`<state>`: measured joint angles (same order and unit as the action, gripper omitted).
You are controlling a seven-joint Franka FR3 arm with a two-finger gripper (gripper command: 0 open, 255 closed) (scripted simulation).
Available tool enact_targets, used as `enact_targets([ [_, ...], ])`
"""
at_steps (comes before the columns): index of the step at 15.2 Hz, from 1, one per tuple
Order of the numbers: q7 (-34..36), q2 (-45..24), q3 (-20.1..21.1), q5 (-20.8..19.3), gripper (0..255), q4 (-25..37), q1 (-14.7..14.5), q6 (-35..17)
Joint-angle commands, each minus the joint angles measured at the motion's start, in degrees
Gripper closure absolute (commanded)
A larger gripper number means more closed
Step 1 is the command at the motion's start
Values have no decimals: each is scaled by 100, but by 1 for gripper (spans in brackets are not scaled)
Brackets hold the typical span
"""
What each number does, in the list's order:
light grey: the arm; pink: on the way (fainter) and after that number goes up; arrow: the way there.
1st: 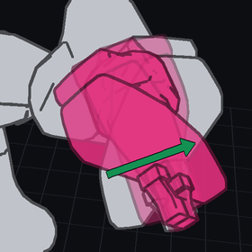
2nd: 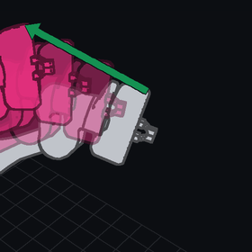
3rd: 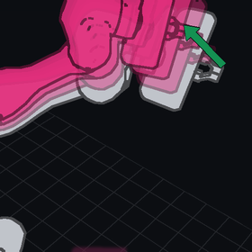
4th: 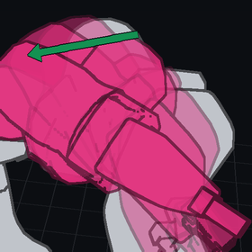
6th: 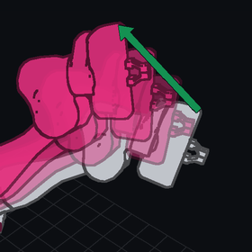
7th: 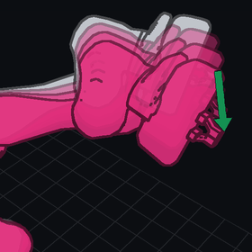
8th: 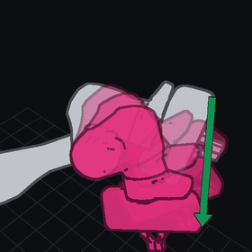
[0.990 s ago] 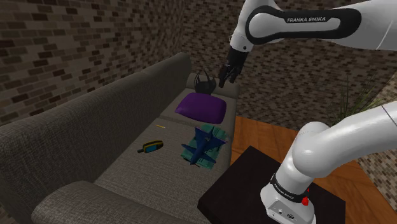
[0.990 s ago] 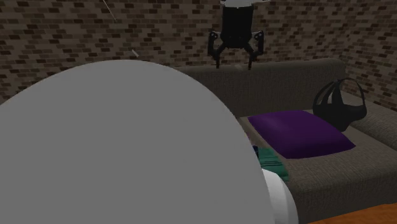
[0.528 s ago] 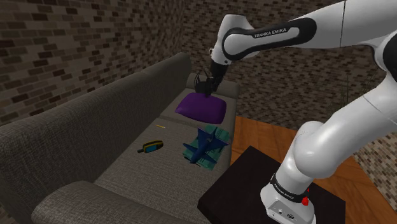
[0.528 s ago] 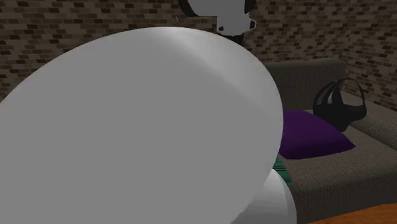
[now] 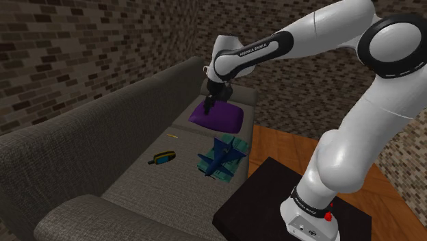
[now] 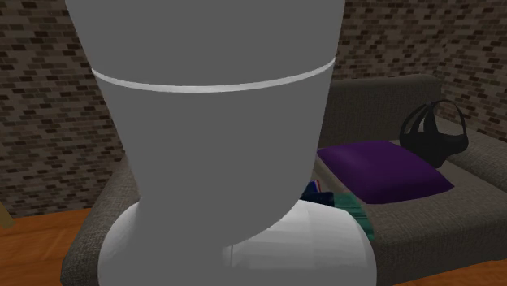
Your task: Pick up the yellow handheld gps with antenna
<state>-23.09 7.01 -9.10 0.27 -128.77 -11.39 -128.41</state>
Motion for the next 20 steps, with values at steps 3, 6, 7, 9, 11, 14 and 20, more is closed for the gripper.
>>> enact_targets([
  [3, -635, -809, 38, 208, 0, 308, -122, -428],
  [6, -1070, -1414, 129, 349, 0, 627, -176, -656],
  [7, -1207, -1614, 168, 388, 0, 741, -187, -722],
  [9, -1468, -2009, 256, 451, 0, 981, -205, -841],
  [11, -1711, -2399, 352, 491, 0, 1236, -217, -942],
  [14, -2040, -2977, 503, 505, 0, 1641, -235, -1064],
  [20, -2598, -4115, 784, 399, 0, 2539, -310, -1208],
])
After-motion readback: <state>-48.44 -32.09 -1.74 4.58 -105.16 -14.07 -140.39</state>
